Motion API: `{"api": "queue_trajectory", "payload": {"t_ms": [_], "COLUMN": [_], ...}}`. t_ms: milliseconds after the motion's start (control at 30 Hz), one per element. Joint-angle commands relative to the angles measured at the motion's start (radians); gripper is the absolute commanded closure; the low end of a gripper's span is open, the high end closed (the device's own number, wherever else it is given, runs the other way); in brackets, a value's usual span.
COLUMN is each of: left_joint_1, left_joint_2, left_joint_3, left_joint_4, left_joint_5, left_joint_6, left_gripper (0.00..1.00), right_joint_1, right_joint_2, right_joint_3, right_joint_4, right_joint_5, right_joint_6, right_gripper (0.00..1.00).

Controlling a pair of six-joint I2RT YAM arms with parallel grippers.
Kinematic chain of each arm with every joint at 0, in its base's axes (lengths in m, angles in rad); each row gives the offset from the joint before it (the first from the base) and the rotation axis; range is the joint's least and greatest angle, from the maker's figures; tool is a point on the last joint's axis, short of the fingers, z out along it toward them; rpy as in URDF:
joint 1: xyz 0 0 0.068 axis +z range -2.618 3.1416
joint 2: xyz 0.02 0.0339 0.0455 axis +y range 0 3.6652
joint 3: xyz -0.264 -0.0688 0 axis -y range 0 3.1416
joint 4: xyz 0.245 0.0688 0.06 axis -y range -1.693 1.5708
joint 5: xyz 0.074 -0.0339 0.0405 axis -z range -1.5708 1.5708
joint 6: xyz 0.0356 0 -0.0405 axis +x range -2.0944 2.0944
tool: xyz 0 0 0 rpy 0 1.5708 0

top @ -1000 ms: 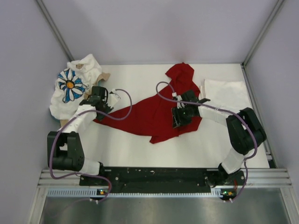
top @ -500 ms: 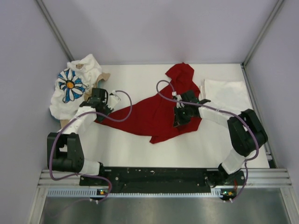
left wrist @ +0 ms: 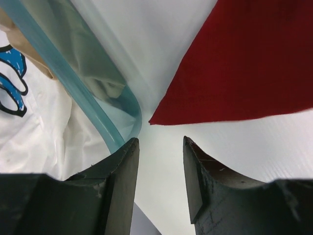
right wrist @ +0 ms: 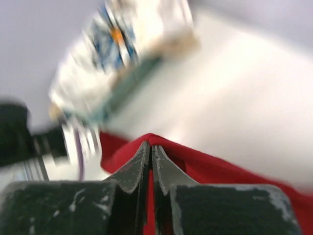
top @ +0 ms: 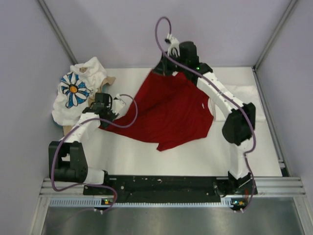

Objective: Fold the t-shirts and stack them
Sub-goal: Flatten out the tshirt

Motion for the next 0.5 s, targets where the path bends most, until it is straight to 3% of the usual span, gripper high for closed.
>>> {"api": "queue_trajectory", "payload": {"t_ms": [0,67,200,467], "left_joint_1": [0.006,0.004,0.004,0.004], "left_joint_2": [-0.042,-0.057,-0.079,-0.094], "left_joint_3": [0.019,-0.001,-0.037,-0.047], "left_joint_4": [-0.021,-0.021,-0.032,-0.077], "left_joint_5": [0.074,0.091,0.146,0.275], "left_joint_6": [-0.019,-0.002,0.039,0.172], "left_gripper": [0.54,0.54,0.53,0.52], "right_joint_1": [-0.014,-0.030,-0.040,-0.040], "right_joint_2": [0.351,0.464,0.434,0.034], "right_joint_3": [0.509,0.640,0.497,0.040], "right_joint_4": [0.193,0.267,0.296,0.123], "right_joint_5": [-0.081,-0.110,-0.099,0.045], "right_joint_6": [0.251,0.382,0.374,0.009], "right_gripper": [0.98,0.69,0.02,0.01]}}
